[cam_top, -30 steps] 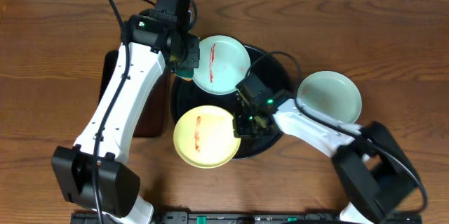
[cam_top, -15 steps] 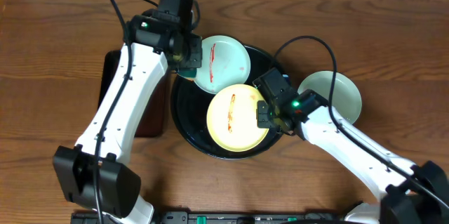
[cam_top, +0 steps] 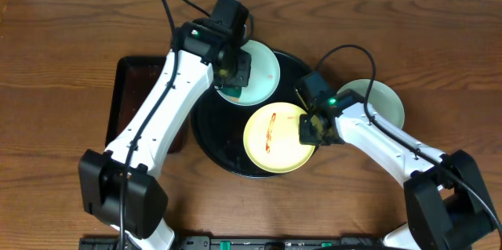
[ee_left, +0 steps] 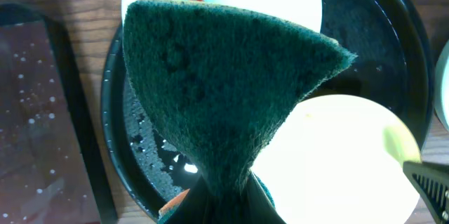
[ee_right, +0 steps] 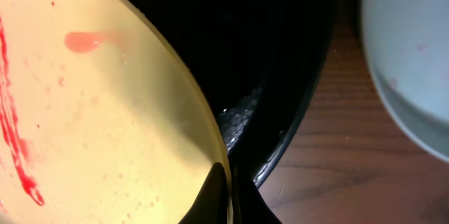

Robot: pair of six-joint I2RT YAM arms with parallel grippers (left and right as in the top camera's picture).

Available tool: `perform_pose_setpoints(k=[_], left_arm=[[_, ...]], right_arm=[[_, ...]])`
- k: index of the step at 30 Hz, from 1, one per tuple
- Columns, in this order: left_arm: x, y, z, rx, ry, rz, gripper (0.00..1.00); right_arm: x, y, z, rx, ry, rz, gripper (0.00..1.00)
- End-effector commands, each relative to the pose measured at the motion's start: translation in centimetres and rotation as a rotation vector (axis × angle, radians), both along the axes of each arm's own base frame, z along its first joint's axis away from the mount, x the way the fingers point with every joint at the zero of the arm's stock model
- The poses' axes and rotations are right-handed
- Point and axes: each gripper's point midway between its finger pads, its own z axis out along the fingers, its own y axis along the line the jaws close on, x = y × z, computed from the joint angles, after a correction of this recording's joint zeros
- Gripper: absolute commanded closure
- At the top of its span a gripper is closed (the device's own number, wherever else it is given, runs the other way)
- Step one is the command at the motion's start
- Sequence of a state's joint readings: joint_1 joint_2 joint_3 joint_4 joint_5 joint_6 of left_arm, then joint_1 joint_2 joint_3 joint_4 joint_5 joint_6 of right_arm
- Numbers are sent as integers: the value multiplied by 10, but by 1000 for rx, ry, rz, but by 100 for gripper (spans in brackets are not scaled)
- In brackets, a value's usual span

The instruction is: Clean dirty plates on tray and stack at the side

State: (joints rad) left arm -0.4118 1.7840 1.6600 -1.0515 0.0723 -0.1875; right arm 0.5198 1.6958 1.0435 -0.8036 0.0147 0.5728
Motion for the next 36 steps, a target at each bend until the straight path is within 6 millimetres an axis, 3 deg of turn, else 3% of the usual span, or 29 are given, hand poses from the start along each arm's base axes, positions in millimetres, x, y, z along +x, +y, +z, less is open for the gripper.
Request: perform_pose_setpoints(k=[1,7,11,19,22,26,30,36], left_arm=[[-8,-11,-7,-15,30,-19,93],[-37,-48,-16,-127,121,-170,93],[-58,-55,-36,-104,181,-209,93],[-84,-69,-81,-91,223,-226,93],[-85,-72,-96,-93,212,-151,93],[-72,-49,-117,27,126,100,93],[-60,-36,-128,99,17,185,92],[-65,-53,-155,46,77,160,92]], right_arm=[[1,-6,-7,12,23,37,99],[9,11,-25,111,50,84,99],[6,13,-39,137,99,72,99],[9,7,-38,181,116,48,99],[9,7,-38,181,115,49,99],[10,7,-38,182,114,49,99],[9,8,-38,182,113,51,99],[9,8,-38,182,112,54,99]])
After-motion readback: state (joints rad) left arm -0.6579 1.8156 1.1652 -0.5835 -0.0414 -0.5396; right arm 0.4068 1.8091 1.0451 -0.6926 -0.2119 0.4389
